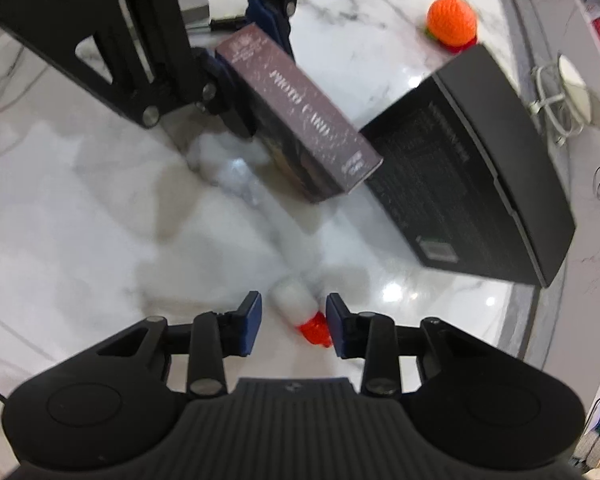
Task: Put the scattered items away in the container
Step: 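Close left tool on PHOTO CARD box while right tool closes on white bottle, then lift PHOTO CARD box with left tool while right tool carries bottle toward orange box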
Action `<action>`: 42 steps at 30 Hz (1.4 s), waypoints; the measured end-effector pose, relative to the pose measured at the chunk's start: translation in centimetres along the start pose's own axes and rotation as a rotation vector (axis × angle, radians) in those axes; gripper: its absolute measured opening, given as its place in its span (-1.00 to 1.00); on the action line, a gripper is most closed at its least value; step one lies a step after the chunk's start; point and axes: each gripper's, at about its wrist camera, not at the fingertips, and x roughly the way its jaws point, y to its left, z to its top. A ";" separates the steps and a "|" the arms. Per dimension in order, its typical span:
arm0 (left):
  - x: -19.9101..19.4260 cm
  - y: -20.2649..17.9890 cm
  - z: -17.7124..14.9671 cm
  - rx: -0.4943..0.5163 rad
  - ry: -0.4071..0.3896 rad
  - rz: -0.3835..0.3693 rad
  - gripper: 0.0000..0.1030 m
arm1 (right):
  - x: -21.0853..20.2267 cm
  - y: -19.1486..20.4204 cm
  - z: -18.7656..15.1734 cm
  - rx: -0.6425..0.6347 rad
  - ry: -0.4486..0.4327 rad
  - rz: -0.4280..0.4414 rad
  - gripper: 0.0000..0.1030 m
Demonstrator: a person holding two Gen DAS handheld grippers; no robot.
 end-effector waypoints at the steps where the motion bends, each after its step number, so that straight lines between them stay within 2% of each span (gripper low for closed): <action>1: 0.1 0.0 0.0 0.000 0.003 0.001 -0.23 | 0.0 0.0 -0.1 -0.001 0.005 0.005 -0.28; 4: 0.0 0.0 0.0 0.004 0.006 0.005 -0.23 | 0.1 -0.3 -0.2 0.024 0.018 0.030 -0.48; 6: 0.0 -0.1 0.0 0.007 0.006 0.008 -0.23 | 0.2 -0.3 -0.2 0.040 0.019 0.034 -0.52; 13: 0.0 -0.3 -0.1 0.016 0.009 0.003 -0.23 | 0.3 -0.9 0.1 0.105 0.022 0.034 -0.46; 17: -0.1 -0.5 -0.1 0.027 0.010 -0.004 -0.25 | 0.4 -0.9 0.3 0.111 0.030 0.042 -0.60; 19: -0.1 -0.6 -0.2 0.033 0.011 -0.008 -0.37 | 0.4 -0.7 0.4 0.113 0.037 0.031 -0.60; 30: -0.7 -1.1 -0.2 0.057 0.005 -0.016 -0.47 | 0.2 0.9 -0.3 0.128 0.086 0.015 -0.61; 42: -3.4 -2.7 -0.2 0.085 -0.034 -0.005 -0.48 | -3.4 3.0 -1.8 0.136 0.091 -0.026 -0.61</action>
